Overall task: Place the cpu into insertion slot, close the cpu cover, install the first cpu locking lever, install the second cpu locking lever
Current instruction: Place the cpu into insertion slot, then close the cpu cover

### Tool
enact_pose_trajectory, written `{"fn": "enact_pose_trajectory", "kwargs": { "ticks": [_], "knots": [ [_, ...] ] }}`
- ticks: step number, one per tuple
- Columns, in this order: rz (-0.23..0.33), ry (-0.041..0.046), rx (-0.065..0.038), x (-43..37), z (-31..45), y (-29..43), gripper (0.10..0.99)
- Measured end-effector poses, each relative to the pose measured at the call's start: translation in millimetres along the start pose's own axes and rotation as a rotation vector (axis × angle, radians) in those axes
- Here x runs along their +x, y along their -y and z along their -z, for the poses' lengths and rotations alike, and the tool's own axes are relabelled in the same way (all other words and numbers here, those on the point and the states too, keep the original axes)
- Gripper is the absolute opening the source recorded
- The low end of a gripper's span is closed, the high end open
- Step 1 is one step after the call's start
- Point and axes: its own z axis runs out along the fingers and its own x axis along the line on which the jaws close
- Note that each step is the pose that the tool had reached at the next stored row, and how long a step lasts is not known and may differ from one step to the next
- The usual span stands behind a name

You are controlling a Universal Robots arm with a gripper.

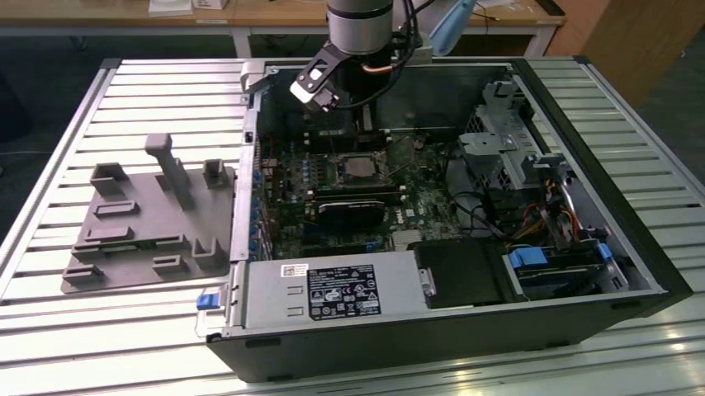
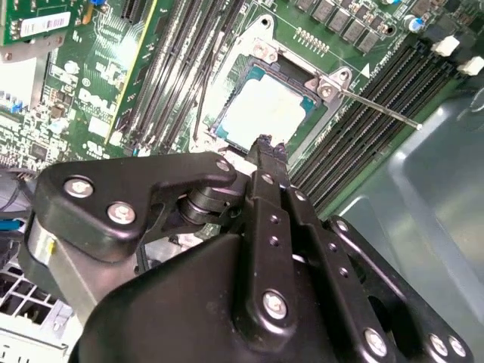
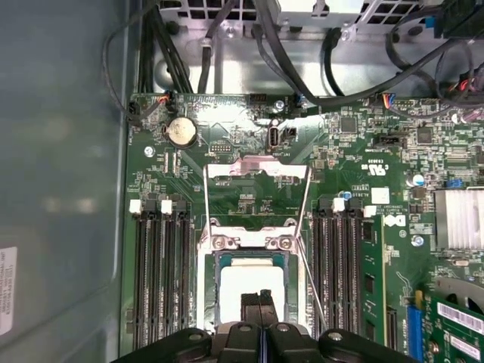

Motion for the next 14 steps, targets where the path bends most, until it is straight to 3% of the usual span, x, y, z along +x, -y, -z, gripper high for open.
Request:
{"fn": "enact_pose_trajectory", "kwargs": {
  "ticks": [14],
  "knots": [
    [0.000,0.0009,0.000,-0.1,2.3,-0.2,0.102]
  ]
}}
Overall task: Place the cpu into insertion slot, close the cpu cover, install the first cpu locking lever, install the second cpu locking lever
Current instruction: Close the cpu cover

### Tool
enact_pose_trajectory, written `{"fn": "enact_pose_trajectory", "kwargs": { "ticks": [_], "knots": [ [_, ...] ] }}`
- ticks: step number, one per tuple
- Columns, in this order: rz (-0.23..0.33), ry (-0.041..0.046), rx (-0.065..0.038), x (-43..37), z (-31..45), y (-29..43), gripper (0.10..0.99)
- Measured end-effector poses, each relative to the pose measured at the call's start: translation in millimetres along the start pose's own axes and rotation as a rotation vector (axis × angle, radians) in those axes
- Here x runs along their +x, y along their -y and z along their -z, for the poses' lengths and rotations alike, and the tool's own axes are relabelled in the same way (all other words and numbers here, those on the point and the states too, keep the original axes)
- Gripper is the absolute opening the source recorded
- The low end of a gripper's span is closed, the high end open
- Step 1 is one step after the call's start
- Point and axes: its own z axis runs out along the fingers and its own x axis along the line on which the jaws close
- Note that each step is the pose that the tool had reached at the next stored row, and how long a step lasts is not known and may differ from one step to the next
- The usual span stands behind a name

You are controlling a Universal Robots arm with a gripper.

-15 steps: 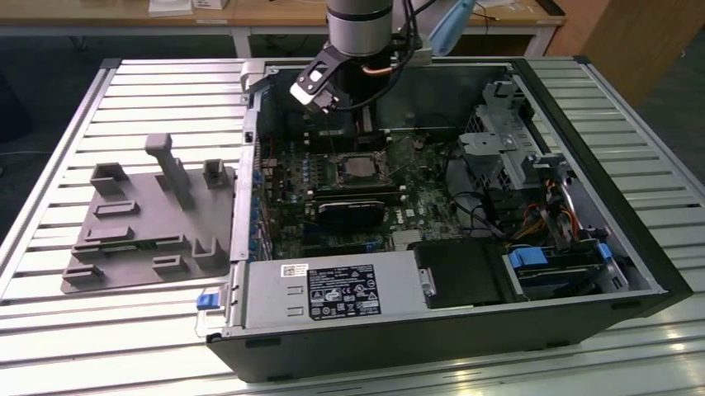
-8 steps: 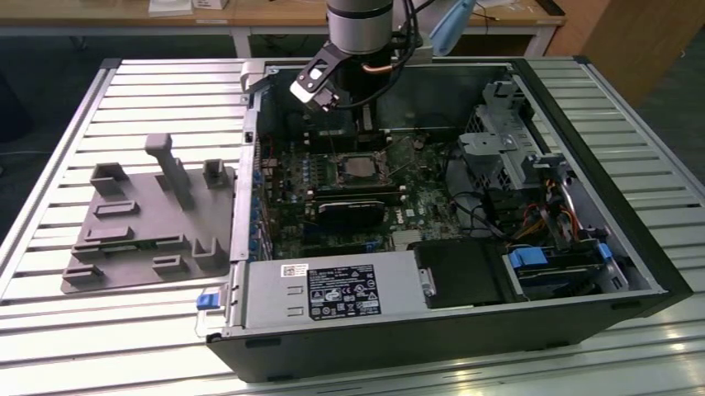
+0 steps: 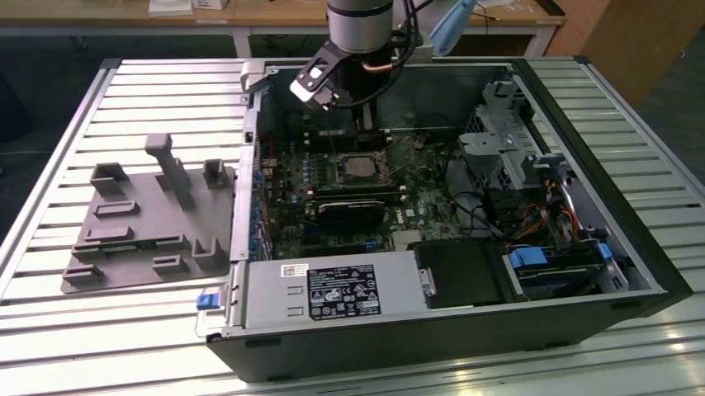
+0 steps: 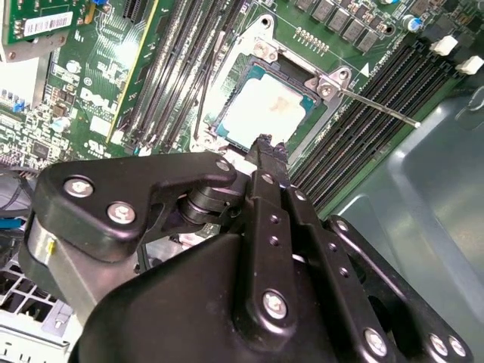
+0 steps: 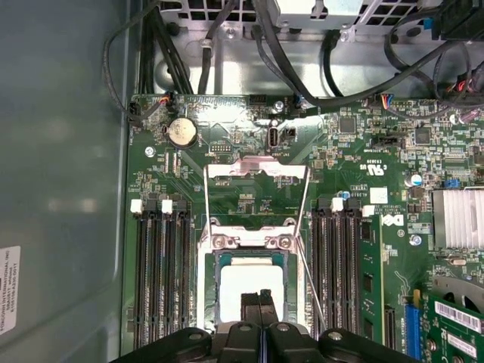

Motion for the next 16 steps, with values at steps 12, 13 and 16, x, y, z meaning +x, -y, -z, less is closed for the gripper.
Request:
{"fn": "enact_pose_trajectory", "kwargs": {
  "ticks": [12,13,16],
  "knots": [
    [0.000,-0.0003,0.000,-0.1,11.0,-1.1,0.102],
    [0.000,-0.0001,0.000,-0.1,11.0,-1.7,0.102],
    [0.000,-0.0003,0.000,-0.1,10.5,-6.9,0.102]
  ]
}}
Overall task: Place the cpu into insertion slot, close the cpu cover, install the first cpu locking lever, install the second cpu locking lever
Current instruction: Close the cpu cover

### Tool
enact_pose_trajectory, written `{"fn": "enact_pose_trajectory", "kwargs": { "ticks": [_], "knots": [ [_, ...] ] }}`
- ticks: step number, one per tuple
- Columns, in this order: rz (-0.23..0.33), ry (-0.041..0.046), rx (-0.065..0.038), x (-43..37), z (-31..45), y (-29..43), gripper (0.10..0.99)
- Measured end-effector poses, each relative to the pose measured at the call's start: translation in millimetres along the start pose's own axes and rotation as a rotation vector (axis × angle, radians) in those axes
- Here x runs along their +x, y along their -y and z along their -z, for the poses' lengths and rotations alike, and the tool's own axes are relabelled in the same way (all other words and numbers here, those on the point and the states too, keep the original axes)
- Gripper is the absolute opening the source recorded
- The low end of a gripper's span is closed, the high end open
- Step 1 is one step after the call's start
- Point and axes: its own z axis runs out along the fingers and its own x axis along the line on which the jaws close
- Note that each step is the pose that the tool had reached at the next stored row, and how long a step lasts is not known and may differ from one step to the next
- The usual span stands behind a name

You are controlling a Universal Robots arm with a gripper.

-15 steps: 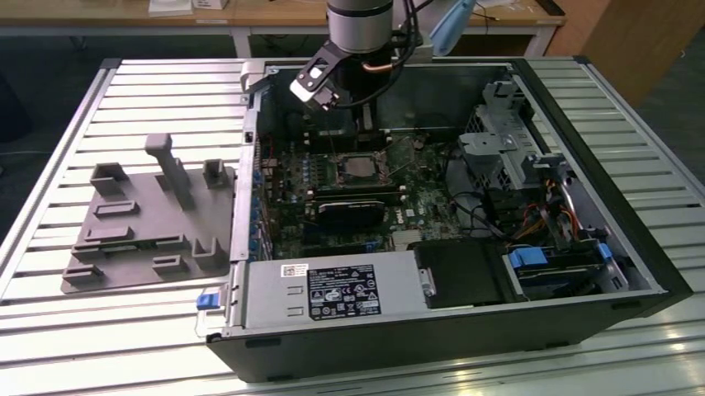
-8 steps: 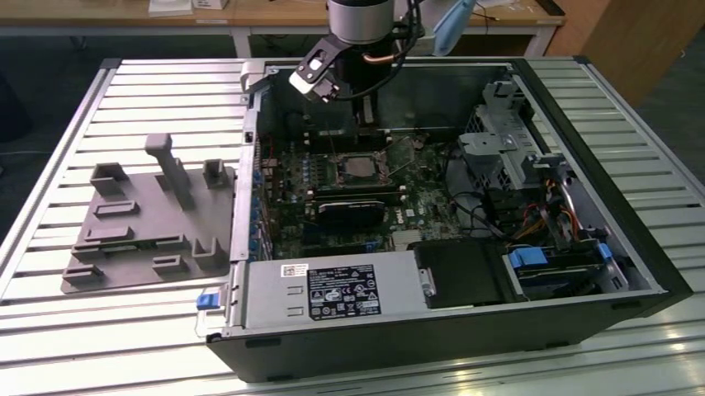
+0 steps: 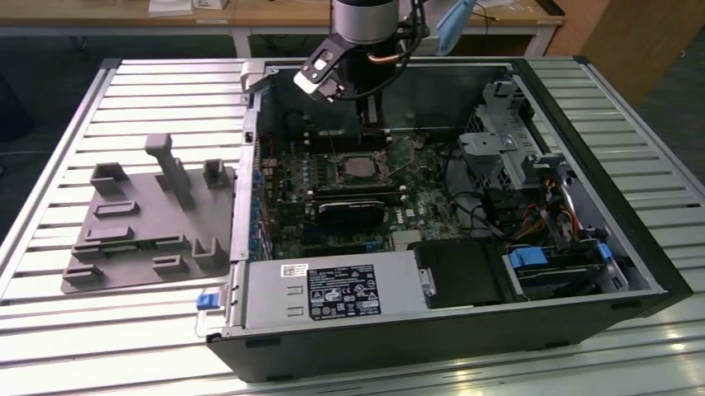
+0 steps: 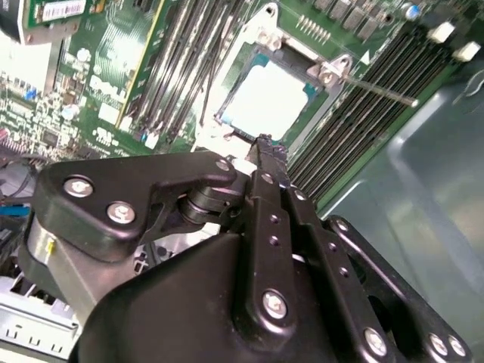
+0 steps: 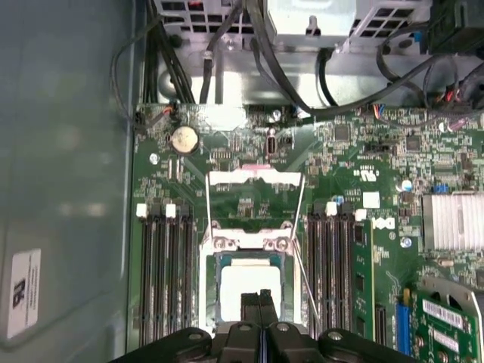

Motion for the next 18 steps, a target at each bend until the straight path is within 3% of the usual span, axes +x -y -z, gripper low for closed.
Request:
{"fn": "enact_pose_trajectory", "kwargs": {
  "ticks": [18],
  "knots": [
    [0.000,0.0001,0.000,0.7,-4.2,-44.6,0.102]
  ]
}}
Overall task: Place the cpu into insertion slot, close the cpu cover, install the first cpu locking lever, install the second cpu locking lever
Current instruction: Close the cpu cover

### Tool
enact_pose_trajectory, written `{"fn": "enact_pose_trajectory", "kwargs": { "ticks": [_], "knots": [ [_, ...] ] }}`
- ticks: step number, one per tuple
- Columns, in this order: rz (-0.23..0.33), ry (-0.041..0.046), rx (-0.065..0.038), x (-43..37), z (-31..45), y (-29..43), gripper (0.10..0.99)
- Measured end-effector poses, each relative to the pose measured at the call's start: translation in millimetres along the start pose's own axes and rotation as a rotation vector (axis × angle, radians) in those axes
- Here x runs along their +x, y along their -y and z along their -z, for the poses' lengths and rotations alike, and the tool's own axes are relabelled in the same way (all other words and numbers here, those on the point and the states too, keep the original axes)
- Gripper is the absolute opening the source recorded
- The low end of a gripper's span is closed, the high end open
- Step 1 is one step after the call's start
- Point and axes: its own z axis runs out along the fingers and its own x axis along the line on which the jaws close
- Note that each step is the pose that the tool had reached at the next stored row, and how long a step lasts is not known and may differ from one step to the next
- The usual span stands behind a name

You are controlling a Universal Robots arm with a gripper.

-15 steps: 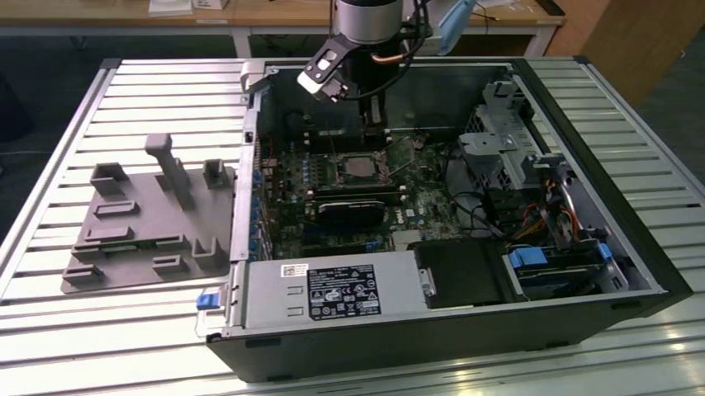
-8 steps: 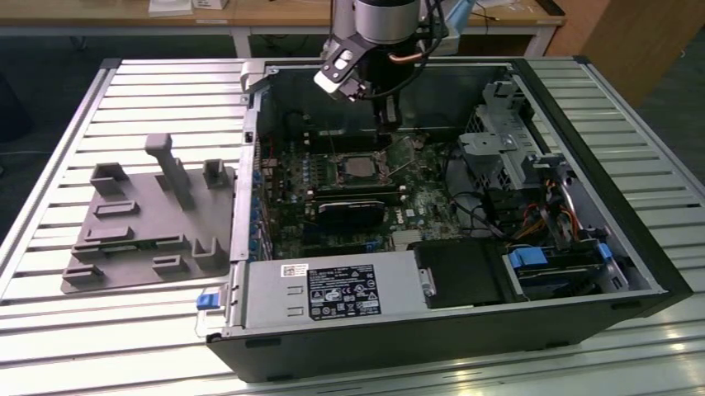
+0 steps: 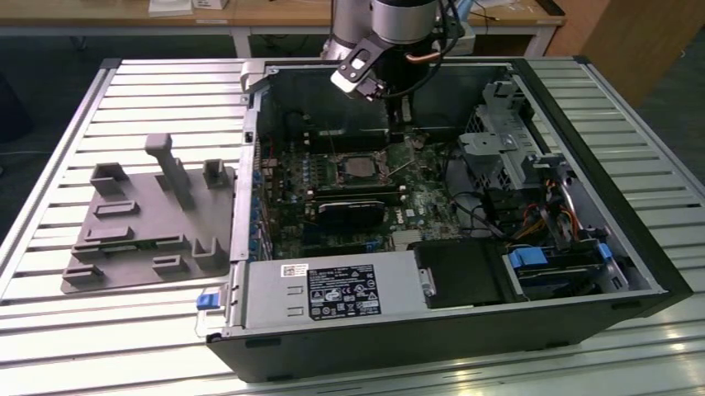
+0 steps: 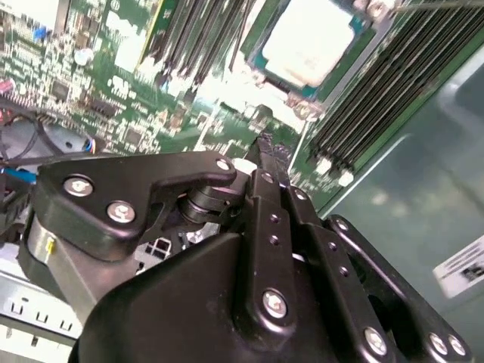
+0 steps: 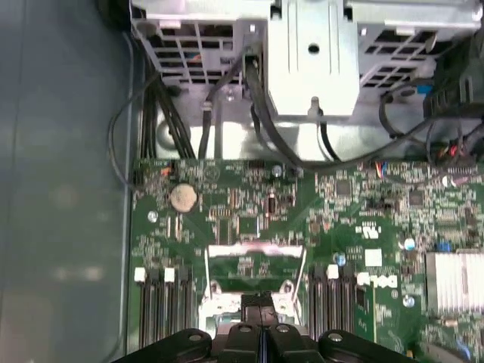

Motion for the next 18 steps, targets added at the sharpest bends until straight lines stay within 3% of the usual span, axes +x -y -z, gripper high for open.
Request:
{"fn": "enact_pose_trajectory", "kwargs": {
  "ticks": [13,18],
  "knots": [
    [0.000,0.0000,0.000,0.6,-3.8,-39.6,0.102],
    [0.000,0.0000,0.000,0.8,-5.6,-48.6,0.102]
  ]
}}
